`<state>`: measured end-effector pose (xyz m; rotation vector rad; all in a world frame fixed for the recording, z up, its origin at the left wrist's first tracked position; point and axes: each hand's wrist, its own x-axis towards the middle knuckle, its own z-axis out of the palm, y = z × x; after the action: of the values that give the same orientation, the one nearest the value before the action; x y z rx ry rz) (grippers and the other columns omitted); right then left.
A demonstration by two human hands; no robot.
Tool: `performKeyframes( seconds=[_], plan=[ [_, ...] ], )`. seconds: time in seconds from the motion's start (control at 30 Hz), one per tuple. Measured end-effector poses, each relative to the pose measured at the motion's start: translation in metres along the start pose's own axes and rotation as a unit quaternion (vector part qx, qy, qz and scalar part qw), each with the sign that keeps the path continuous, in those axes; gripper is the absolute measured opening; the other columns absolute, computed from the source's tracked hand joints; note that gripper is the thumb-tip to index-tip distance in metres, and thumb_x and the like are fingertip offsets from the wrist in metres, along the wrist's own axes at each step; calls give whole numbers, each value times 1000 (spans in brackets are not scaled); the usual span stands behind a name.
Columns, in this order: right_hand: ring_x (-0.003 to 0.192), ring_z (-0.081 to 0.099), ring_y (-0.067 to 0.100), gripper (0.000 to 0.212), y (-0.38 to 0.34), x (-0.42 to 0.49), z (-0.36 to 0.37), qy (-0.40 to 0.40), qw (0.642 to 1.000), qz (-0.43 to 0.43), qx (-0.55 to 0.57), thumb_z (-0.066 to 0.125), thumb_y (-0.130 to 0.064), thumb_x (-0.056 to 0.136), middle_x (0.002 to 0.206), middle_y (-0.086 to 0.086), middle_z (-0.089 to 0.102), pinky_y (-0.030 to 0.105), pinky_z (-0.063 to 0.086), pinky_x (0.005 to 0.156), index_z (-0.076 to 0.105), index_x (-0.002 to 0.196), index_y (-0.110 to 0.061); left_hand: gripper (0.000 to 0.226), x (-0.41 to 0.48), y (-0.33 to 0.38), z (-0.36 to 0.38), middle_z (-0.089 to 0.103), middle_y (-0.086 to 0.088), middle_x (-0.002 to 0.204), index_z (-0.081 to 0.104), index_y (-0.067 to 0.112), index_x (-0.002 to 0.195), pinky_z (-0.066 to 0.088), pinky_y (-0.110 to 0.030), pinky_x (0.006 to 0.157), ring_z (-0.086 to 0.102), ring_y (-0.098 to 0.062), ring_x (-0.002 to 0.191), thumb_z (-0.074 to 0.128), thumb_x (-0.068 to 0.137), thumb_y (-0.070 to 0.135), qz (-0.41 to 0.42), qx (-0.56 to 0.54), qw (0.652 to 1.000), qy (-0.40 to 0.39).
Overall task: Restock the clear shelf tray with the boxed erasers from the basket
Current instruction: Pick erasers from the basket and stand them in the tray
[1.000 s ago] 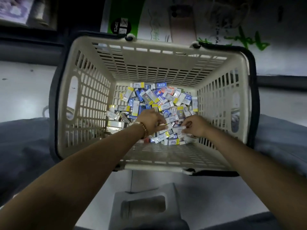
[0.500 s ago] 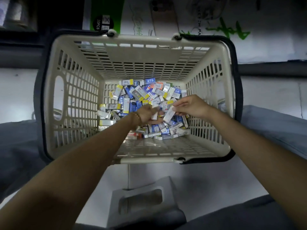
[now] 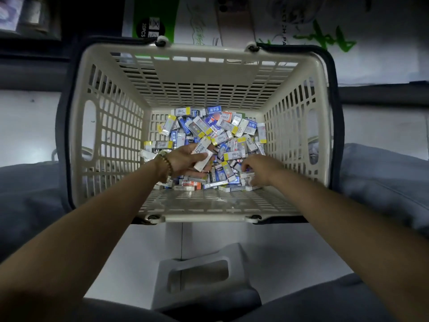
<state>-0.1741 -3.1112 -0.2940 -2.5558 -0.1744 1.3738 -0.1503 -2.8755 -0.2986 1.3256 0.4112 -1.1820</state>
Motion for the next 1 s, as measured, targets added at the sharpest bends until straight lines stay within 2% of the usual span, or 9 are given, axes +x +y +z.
performKeyframes(
  seconds=[0.1, 0.2, 0.4, 0.5, 0.57, 0.7, 0.8, 0.9, 1.0],
  plan=[
    [105, 59, 25, 40, -2, 2, -1, -3, 999, 3, -33, 76, -17, 77, 118, 7, 62, 26, 41, 77, 62, 114, -13, 38, -1, 6, 1, 69, -5, 86, 54, 10, 123, 59, -27, 68, 70, -12, 76, 55, 91, 30, 6, 3, 1000, 19],
    [100, 60, 24, 38, 2, 3, -1, -4, 1000, 2, 0, 75, -22, 78, 114, 8, 66, 24, 41, 75, 65, 114, -11, 33, -1, 10, 0, 70, -3, 89, 62, 15, 116, 59, -29, 69, 70, -12, 75, 53, 92, 36, 21, -1, 999, 43],
    [105, 59, 30, 38, 4, -2, -1, -4, 986, 1, 165, 68, -21, 85, 116, 15, 62, 39, 48, 93, 60, 119, -5, 22, -8, 11, 0, 69, -2, 92, 59, 21, 113, 60, -32, 63, 70, -16, 73, 47, 97, 30, 25, -70, 996, 50],
    [79, 65, 21, 43, -11, -7, -21, 57, 932, -15, 359, 65, -21, 86, 105, 10, 65, 24, 55, 69, 55, 124, -3, 25, -12, 17, 3, 65, -6, 102, 58, 22, 117, 59, -32, 63, 68, -19, 83, 44, 98, 31, 22, -103, 993, 58],
    [80, 63, 16, 43, -27, -8, -41, 93, 877, -28, 471, 66, -22, 86, 113, 11, 64, 18, 55, 71, 56, 123, -2, 27, -14, 24, 9, 60, -10, 114, 57, 22, 115, 59, -33, 65, 66, -22, 90, 43, 97, 36, 29, -120, 991, 55],
    [99, 62, 15, 29, -57, -12, -67, 121, 820, -40, 558, 69, -26, 83, 110, 4, 67, 32, 49, 92, 65, 109, -14, 63, -15, 38, 28, 45, -13, 140, 40, 16, 134, 57, -30, 73, 60, -25, 110, 56, 83, 49, 66, -103, 993, 0],
    [95, 60, 9, 24, -62, -17, -72, 124, 820, -45, 558, 68, -30, 83, 100, -5, 66, 26, 49, 81, 66, 104, -20, 110, -12, 46, 29, 25, -16, 152, 4, 17, 150, 57, -30, 80, 57, -25, 116, 73, 66, 36, 85, -142, 986, 4],
    [86, 58, 8, 25, -54, -21, -75, 95, 824, -37, 558, 61, -35, 88, 97, -8, 66, 22, 46, 76, 66, 107, -19, 76, -12, 48, 26, 58, -11, 128, 37, 12, 139, 57, -30, 78, 67, -20, 101, 72, 74, 27, 103, -99, 990, -12],
    [87, 59, 14, 25, -38, -21, -73, 61, 813, -31, 578, 51, -37, 94, 102, -4, 67, 26, 48, 80, 67, 100, -18, 40, -11, 45, 22, 70, -1, 106, 55, 15, 118, 57, -29, 75, 69, -17, 94, 67, 81, 25, 104, -84, 991, -25]
  ],
)
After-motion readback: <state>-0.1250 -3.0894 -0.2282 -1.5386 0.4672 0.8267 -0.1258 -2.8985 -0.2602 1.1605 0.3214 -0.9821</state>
